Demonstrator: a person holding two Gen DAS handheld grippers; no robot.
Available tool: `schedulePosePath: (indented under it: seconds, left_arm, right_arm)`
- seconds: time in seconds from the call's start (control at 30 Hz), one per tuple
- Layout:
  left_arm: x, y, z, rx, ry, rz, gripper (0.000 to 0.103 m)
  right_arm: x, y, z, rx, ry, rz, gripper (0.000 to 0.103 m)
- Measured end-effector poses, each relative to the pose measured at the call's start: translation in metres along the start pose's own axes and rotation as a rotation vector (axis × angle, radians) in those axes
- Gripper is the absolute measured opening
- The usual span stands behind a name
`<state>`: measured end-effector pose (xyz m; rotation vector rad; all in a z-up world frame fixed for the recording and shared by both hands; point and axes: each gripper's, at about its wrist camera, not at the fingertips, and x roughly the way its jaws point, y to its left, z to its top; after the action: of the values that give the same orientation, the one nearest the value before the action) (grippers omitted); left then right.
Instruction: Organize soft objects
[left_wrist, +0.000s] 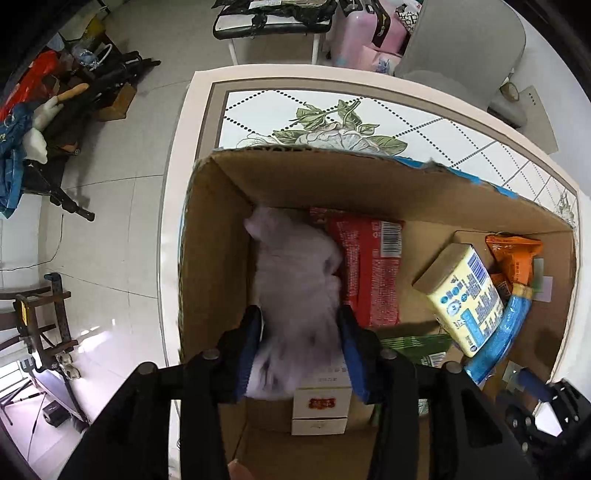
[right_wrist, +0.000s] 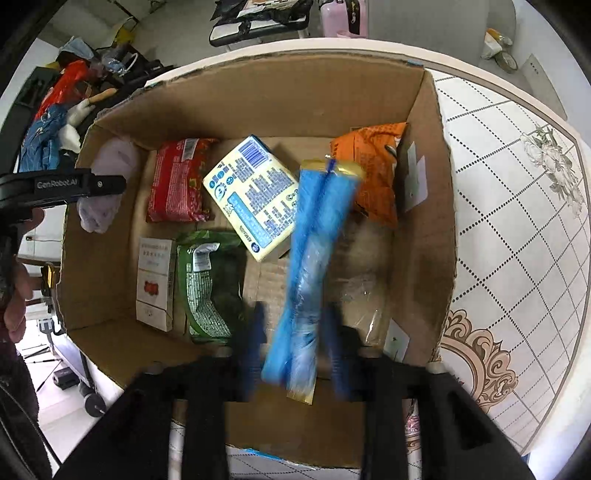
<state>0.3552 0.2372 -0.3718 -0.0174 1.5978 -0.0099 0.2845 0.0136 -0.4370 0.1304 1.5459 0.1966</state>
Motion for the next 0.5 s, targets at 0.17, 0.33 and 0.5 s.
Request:
schedulePosePath:
  seconds: [0.17,0.33,0.5]
  left_arm:
    - [-0.004,0.002,-0.003,-0.006,-0.005,-0.02,0.071]
    - [-0.015,-0.002,-0.008,-0.015,-0.033,-0.01,0.09]
    - [-0.039,-0.008,-0.027,-0.027,-0.096,-0.035,0.09]
  right_arm:
    - [-0.005,0.0,0.0,0.038,-0.033,0.011,0.095]
    - [-0.012,0.006,-0.001,0.047,-0.047,-0.01,0.095]
    - [-0.024,0.01,-0.008,0.07,-0.065,-0.024,0.1]
